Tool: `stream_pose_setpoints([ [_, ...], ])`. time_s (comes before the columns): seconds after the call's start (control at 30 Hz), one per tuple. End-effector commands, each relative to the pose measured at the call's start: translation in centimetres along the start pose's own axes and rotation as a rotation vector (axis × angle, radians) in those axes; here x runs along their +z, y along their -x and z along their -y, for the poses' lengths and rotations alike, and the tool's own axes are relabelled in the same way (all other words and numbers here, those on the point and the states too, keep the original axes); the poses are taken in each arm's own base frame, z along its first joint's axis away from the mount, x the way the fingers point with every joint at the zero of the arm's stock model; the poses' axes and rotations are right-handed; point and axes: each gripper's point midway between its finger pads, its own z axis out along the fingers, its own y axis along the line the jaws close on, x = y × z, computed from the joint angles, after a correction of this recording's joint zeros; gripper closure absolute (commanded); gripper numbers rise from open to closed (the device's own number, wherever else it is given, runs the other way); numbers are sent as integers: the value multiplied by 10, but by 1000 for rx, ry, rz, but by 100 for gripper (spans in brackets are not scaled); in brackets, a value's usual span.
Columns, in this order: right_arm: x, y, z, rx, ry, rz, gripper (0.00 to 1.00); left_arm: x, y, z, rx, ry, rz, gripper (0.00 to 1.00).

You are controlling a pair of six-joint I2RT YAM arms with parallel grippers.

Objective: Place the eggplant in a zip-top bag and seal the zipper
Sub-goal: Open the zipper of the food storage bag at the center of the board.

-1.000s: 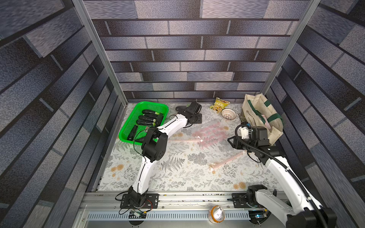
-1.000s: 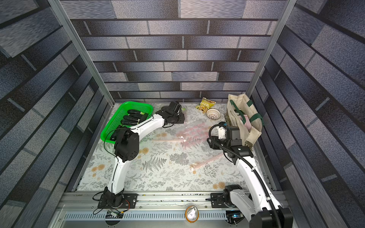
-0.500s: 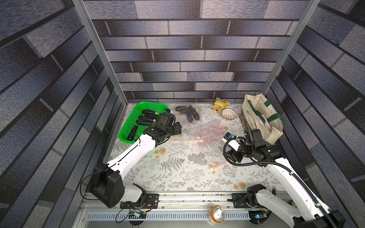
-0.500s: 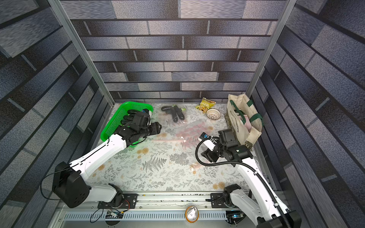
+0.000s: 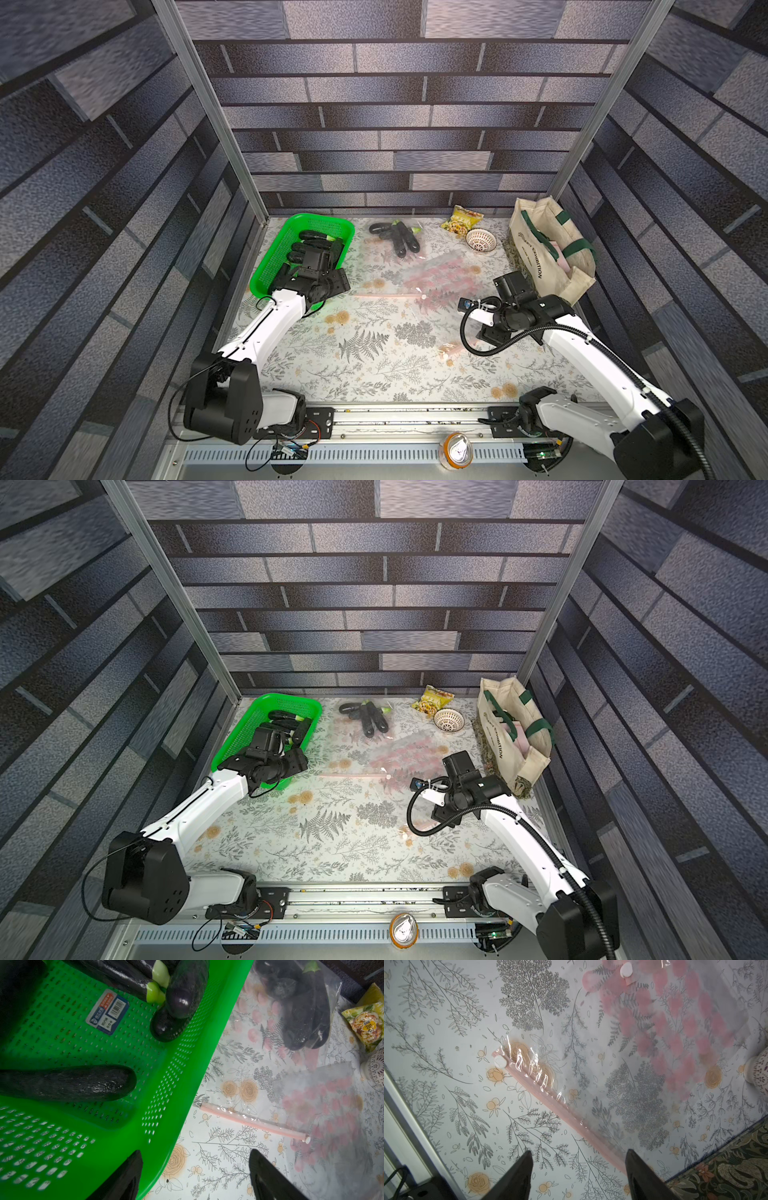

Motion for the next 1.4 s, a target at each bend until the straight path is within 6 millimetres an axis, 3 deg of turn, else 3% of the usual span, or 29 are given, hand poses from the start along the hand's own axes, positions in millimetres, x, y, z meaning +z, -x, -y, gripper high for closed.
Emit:
stream_pose_setpoints([
  [0.0,5,-13,-8,-63,42,-75,29,10,-10,-3,21,-4,-38,18],
  [0.13,12,-8,-2,-75,50,-78,30,15,-11,-6,24,9,-40,18],
  [0.27,17,-4,1,-88,47,-67,31,1,4,1,31,-25,32,17],
  [0.37,23,-7,1,-116,45,-72,30,-5,13,-5,25,1,55,16],
  [0.53,31,-14,-4,-200,63,-98,32,15,5,-16,21,19,-39,16],
  [0.83,51,-16,-12,-313,94,-131,35,23,-12,13,52,-70,-78,18],
  [1.07,68,-14,-18,-361,110,-116,36,13,-8,21,40,-115,-44,18],
  [1.37,84,-11,-28,-397,96,-87,35,-7,1,14,15,-107,22,17],
])
